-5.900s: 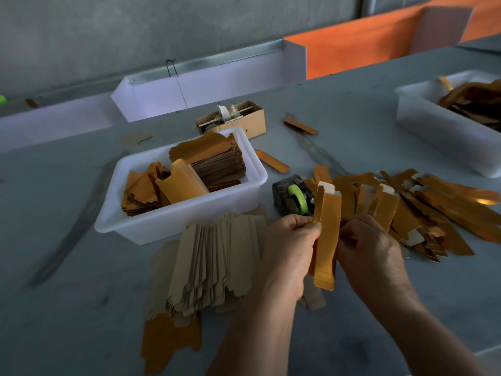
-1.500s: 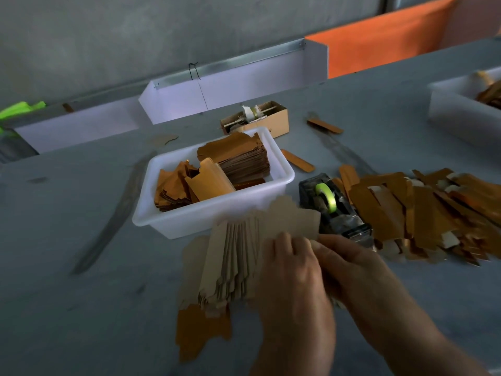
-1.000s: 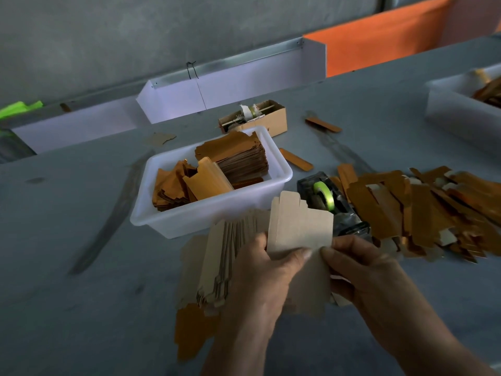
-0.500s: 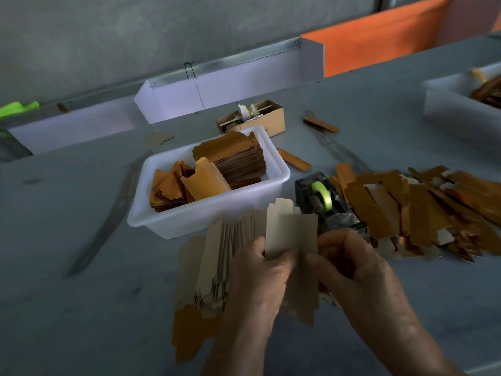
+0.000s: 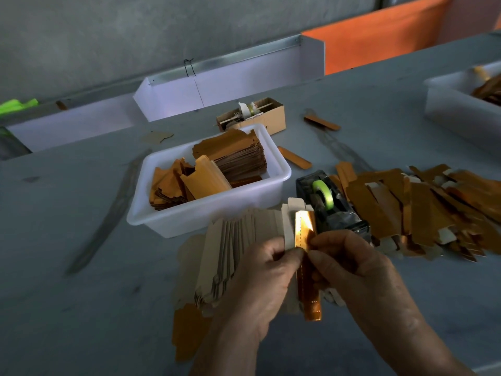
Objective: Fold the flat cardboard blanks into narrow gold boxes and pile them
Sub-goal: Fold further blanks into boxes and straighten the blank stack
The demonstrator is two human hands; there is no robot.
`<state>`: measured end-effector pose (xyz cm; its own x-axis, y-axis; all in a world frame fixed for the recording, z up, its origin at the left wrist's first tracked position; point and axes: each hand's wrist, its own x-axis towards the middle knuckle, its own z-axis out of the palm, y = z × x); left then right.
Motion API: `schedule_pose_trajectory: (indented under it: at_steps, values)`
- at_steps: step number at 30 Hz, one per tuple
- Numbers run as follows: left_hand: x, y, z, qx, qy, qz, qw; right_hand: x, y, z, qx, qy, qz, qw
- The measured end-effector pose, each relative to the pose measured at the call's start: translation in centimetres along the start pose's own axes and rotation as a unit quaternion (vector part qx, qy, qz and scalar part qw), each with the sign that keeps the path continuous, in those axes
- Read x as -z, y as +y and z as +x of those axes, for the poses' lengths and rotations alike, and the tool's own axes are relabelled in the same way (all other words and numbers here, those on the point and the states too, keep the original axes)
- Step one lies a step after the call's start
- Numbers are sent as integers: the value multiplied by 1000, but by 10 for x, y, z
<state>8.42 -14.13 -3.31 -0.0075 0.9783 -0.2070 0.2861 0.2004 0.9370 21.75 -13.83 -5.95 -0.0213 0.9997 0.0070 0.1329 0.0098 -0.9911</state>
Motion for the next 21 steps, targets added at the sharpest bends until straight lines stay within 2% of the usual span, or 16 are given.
schedule_pose_trajectory:
  at_steps: [3,6,8,17,18,21]
  values:
    - [3,1,-1,13,-36,7,999,4,1,2,-36,30,0,999]
    - [2,2,-2,11,-62,5,998,6,-2,3,-106,-48,141,983]
    - [0,1,-2,14,-27,3,1000,8,-4,4,-128,-67,198,970]
    - [-17,-5,-4,-63,135,81,986,4,-3,7,-137,5,187,973]
    - [-22,-4,-6,-82,157,136,975,4,-2,7,-140,10,188,972]
    - [-38,0,-11,-151,199,388,887,1,-3,6,-150,23,190,970]
